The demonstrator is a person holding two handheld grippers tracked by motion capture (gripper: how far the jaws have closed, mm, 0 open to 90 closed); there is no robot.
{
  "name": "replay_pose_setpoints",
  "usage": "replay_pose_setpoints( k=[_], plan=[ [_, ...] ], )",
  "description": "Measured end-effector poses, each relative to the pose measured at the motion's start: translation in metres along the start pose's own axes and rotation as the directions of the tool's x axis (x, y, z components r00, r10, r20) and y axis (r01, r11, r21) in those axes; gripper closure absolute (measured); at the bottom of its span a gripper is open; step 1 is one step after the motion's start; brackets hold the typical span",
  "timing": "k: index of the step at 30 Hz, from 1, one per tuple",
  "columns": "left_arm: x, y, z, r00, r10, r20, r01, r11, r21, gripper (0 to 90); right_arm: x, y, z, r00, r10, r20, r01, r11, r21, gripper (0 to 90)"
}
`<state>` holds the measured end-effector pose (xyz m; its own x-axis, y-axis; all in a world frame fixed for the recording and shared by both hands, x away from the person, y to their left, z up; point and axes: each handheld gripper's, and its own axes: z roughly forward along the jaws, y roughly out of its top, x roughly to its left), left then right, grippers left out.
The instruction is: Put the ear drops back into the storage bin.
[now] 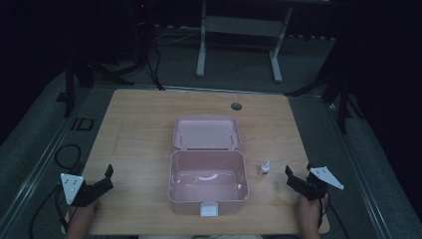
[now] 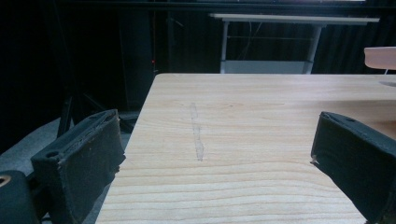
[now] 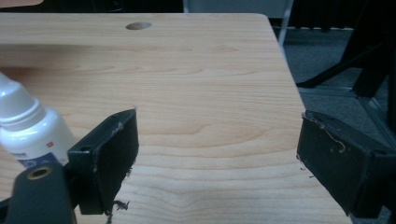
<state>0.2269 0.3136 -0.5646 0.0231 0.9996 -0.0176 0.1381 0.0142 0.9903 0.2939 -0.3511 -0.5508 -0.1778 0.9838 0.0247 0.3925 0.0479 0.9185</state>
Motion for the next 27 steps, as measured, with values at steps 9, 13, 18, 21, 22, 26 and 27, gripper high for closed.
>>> replay_pose_setpoints(
  k=[9, 13, 18, 21, 22, 26, 27],
  plan=[
    [0.0, 0.0, 0.0, 1.0, 0.0, 0.004, 0.0, 1.0, -0.004, 2.3, -0.008, 0.006, 0.006, 0.9976, 0.022, -0.066, -0.016, 0.9959, 0.089, 13.6],
    [0.0, 0.0, 0.0, 1.0, -0.001, 0.004, 0.001, 1.0, -0.002, 2.3, -0.012, 0.011, 0.008, 0.9925, 0.036, -0.117, -0.014, 0.9821, 0.188, 13.6],
    [0.0, 0.0, 0.0, 1.0, 0.0, 0.003, 0.0, 1.0, -0.002, 2.3, -0.013, 0.008, 0.009, 0.9839, 0.027, -0.177, 0.029, 0.9514, 0.306, 12.7],
    [0.0, 0.0, 0.0, 1.0, 0.002, 0.002, -0.002, 1.0, -0.002, 2.3, -0.011, 0.008, 0.009, 0.9819, 0.002, -0.189, 0.066, 0.9335, 0.352, 12.1],
    [0.0, 0.0, 0.0, 1.0, 0.001, 0.002, -0.001, 1.0, -0.003, 2.4, -0.01, 0.009, 0.008, 0.9812, -0.012, -0.193, 0.082, 0.9295, 0.36, 12.1],
    [0.0, 0.0, 0.0, 1.0, -0.001, 0.003, 0.001, 1.0, -0.002, 2.4, -0.007, 0.016, 0.008, 0.9753, -0.057, -0.213, 0.145, 0.8958, 0.42, 11.3],
    [0.0, 0.0, 0.0, 1.0, -0.003, 0.002, 0.003, 1.0, -0.002, 2.3, -0.007, 0.018, 0.008, 0.973, -0.068, -0.22, 0.16, 0.8875, 0.432, 11.1]
  ],
)
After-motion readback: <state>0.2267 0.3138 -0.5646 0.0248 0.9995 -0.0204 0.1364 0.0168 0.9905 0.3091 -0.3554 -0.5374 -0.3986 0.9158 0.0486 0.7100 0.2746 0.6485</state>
